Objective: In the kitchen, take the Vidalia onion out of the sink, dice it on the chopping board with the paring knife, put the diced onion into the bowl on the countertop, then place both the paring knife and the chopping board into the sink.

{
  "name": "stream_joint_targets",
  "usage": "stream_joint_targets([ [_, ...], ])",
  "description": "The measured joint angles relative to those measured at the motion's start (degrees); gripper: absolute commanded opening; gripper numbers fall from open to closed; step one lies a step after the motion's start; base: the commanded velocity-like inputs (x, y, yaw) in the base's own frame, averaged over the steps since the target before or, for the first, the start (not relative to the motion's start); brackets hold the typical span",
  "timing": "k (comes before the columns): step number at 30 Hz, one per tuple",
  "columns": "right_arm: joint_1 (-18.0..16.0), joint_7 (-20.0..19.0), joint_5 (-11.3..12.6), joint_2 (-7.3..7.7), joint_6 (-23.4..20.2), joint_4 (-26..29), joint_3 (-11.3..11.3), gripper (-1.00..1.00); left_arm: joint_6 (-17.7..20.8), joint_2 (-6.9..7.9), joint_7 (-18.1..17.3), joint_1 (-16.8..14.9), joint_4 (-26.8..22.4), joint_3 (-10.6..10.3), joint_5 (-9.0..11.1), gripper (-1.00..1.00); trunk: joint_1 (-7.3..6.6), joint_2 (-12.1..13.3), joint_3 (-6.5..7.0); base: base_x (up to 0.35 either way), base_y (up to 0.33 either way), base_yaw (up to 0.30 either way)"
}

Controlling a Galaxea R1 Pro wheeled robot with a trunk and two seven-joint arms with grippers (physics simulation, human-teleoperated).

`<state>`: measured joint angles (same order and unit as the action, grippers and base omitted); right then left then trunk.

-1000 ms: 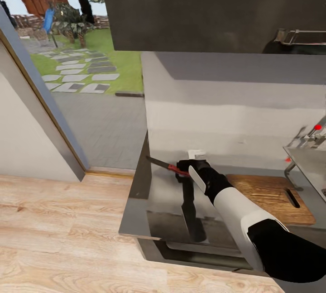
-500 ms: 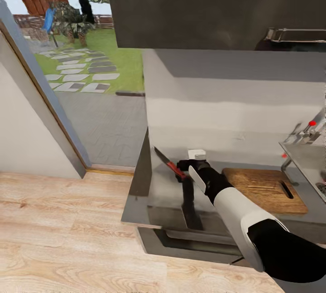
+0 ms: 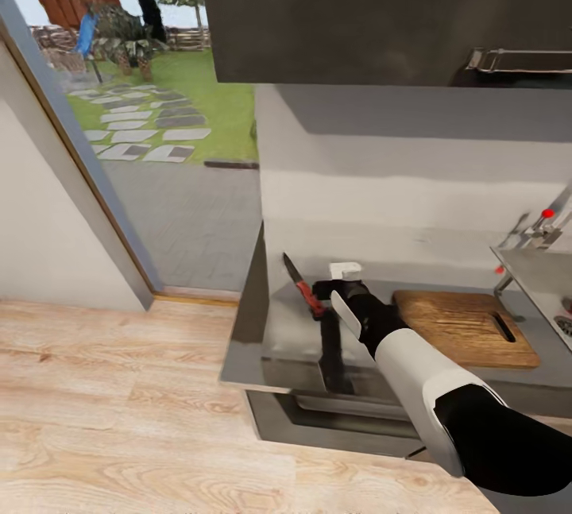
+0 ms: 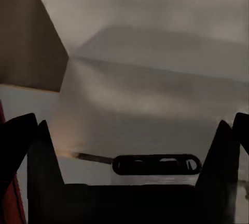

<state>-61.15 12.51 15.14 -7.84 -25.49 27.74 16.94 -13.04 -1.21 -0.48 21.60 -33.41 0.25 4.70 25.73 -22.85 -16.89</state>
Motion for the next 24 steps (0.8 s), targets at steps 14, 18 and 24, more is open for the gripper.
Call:
stream_joint_targets([
  [14, 0.0, 0.0, -0.24, -0.01, -0.17, -0.1, 0.07, 1.0, 0.0, 0.0, 0.0, 0.0, 0.01, 0.0, 0.0, 1.0, -0.01, -0.01, 0.0, -0.001, 0.159, 0.0],
  [18, -0.01, 0.07, -0.59, 0.0, -0.2, -0.11, 0.09, 1.0, 0.0, -0.01, 0.0, 0.0, 0.0, 0.0, -0.01, 1.0, 0.0, -0.01, 0.0, 0.0, 0.1, 0.0],
  [24, 0.0, -0.04, -0.13, -0.02, -0.14, -0.08, 0.1, 1.0, 0.0, 0.0, -0.01, -0.01, 0.01, 0.0, 0.0, 1.0, 0.0, -0.01, 0.0, 0.0, 0.019, 0.0],
])
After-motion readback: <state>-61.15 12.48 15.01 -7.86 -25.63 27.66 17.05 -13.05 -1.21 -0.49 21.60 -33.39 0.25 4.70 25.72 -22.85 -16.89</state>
